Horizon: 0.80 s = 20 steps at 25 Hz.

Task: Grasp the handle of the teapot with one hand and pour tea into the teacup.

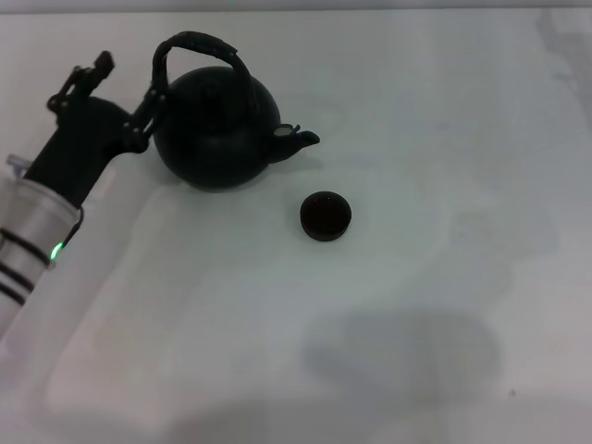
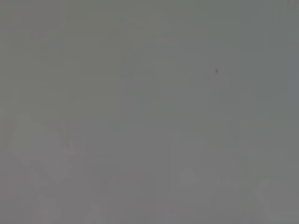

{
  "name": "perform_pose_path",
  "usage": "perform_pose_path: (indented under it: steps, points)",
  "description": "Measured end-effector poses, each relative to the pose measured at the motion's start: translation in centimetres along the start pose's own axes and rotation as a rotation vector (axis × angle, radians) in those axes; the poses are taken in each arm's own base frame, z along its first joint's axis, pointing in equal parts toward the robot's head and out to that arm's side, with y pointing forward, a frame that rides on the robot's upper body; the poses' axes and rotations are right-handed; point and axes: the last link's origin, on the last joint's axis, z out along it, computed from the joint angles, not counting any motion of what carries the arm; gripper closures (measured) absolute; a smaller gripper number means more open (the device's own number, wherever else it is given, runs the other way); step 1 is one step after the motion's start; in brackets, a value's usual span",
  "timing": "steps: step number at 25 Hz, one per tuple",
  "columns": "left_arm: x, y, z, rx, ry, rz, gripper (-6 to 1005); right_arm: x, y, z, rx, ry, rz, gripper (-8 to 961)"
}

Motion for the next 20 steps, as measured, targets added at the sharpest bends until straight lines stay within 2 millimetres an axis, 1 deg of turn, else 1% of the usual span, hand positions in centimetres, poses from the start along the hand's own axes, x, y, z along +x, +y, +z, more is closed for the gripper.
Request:
perform_pose_path:
  steps: [3,5,8,11,14,20]
  points:
    - [0.1,-0.3,-0.8,0.019,0.020,-0.006,300,0.0,0.0,0.0,0.000,0.000,0.000,109]
    - [0.3,-1.7,-2.1,0.115,0.059,-0.025,302,0.0,-0.1,0.0,0.001,0.000,0.001,109]
    - [0.6,-3.5,-2.6,0.231,0.082,-0.049,304,0.1,0.0,-0.1,-0.004,-0.001,-0.004,109]
    - [0.8,-5.0,-2.7,0.306,0.092,-0.055,306,0.3,0.2,-0.3,-0.023,-0.010,-0.010,109]
    - [0.9,-5.9,-2.5,0.345,0.091,-0.057,306,0.6,0.5,-0.6,-0.047,-0.025,-0.011,109]
    - [0.6,-7.1,-2.0,0.422,0.056,-0.095,306,0.9,0.4,-0.9,-0.045,-0.019,-0.007,109]
